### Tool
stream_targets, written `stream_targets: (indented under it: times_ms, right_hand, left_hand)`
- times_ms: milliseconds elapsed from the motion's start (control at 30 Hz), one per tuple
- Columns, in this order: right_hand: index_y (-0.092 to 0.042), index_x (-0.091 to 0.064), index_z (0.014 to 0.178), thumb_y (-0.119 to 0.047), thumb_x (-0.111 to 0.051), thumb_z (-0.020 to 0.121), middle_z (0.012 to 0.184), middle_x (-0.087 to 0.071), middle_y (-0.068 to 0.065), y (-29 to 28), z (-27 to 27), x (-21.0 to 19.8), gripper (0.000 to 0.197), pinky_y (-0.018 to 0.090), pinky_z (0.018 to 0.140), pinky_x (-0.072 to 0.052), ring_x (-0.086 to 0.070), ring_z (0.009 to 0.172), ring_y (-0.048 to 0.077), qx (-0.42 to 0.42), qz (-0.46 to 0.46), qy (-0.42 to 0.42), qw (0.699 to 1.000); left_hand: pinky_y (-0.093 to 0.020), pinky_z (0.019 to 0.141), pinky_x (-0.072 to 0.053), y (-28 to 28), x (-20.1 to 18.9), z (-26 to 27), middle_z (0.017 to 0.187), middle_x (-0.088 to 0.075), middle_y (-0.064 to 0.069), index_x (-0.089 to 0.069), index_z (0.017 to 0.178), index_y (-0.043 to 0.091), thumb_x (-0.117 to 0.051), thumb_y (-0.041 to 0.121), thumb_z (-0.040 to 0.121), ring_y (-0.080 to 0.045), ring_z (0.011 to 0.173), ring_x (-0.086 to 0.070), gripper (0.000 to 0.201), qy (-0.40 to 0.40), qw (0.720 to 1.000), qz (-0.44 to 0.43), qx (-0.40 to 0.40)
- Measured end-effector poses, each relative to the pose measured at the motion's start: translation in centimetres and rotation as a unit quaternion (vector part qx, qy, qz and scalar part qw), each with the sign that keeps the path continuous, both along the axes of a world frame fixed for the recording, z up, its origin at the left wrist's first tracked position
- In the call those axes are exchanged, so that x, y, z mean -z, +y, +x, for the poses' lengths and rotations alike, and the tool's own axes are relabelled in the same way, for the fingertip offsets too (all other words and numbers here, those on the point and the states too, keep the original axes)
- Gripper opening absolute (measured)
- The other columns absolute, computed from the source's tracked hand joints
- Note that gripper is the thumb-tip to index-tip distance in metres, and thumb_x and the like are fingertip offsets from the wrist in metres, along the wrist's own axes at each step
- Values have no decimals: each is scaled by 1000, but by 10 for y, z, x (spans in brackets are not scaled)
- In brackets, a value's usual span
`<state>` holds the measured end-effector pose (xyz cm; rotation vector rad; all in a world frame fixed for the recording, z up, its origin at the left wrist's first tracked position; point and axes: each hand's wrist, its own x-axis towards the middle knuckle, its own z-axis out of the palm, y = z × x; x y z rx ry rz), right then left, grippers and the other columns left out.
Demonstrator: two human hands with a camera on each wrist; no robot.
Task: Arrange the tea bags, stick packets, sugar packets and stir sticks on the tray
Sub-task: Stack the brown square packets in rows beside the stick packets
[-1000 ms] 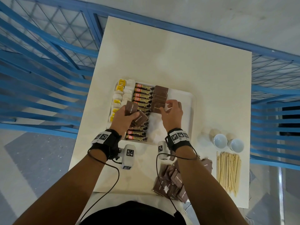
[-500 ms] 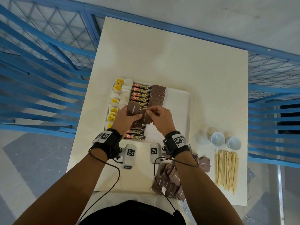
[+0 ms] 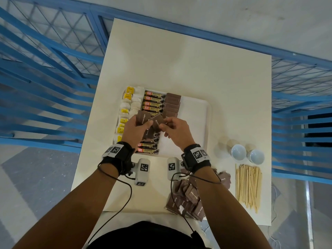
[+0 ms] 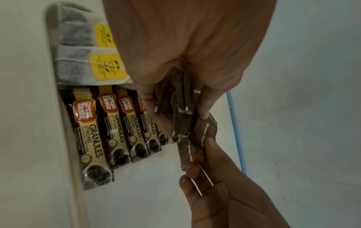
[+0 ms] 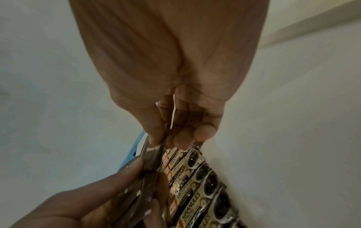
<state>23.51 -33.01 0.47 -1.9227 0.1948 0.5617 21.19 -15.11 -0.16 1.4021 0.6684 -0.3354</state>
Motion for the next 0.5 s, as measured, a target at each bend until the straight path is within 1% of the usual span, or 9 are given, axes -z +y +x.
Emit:
stream_targets:
  times_ms: [67, 133, 233, 300, 367, 467, 500]
  right_hand:
    - [-16, -70, 104, -20, -72, 92, 85, -74, 1, 0, 1, 1, 12, 24, 65, -55, -65, 62, 7, 31, 1, 0, 1000]
    - [-17, -72, 101, -20, -73, 91, 83, -74, 1, 1, 1, 3, 10, 25, 65, -56, -64, 60, 6, 54, -4, -8, 998]
    - [-23, -74, 93, -23, -73, 91, 78, -74, -3, 0, 1, 3, 2, 27, 69, -59, -64, 60, 5, 82, -22, -33, 996]
    - [-24, -75, 91, -23, -72, 92, 76, -73, -2, 0, 1, 3, 3, 28, 69, -59, -63, 60, 5, 94, -21, -40, 995]
    - [-21, -75, 93, -21, -69, 94, 75, -72, -1, 0, 1, 4, 6, 26, 67, -58, -61, 60, 3, 105, -23, -46, 993]
    - [-16, -77, 102, -22, -66, 96, 78, -72, -1, 1, 1, 6, 13, 18, 62, -53, -61, 59, 0, 124, -24, -48, 991]
    - [-16, -77, 104, -22, -65, 97, 78, -73, -1, 1, 0, 6, 15, 18, 62, -53, -61, 59, 1, 127, -21, -47, 991]
  left_hand:
    - [-59, 82, -61, -1, 1, 0, 107, -76, -10, -69, 105, 21, -81, 17, 86, -32, 99, -74, 22, 3, 1000, 8, 4]
    - [-59, 82, -61, -1, 2, 1, 107, -76, -11, -68, 105, 19, -82, 13, 84, -33, 98, -74, 26, 10, 1000, 5, 6]
    - [-57, 84, -61, -1, 0, 1, 104, -76, -11, -68, 106, 17, -84, 9, 80, -32, 97, -74, 31, 13, 1000, 5, 18]
    - [-55, 85, -61, 0, 0, 2, 104, -76, -10, -68, 107, 17, -84, 9, 80, -31, 97, -74, 33, 13, 1000, 4, 25]
    - [-54, 84, -62, 0, 0, 2, 105, -76, -9, -67, 108, 18, -85, 10, 79, -30, 96, -75, 35, 15, 999, 2, 28]
    - [-52, 81, -63, -2, -1, 4, 105, -76, -8, -66, 107, 19, -84, 8, 80, -30, 95, -75, 34, 26, 999, -9, 19]
    - [-51, 80, -63, -2, -1, 4, 104, -76, -8, -66, 107, 19, -83, 7, 81, -30, 95, -75, 33, 29, 999, -17, 15]
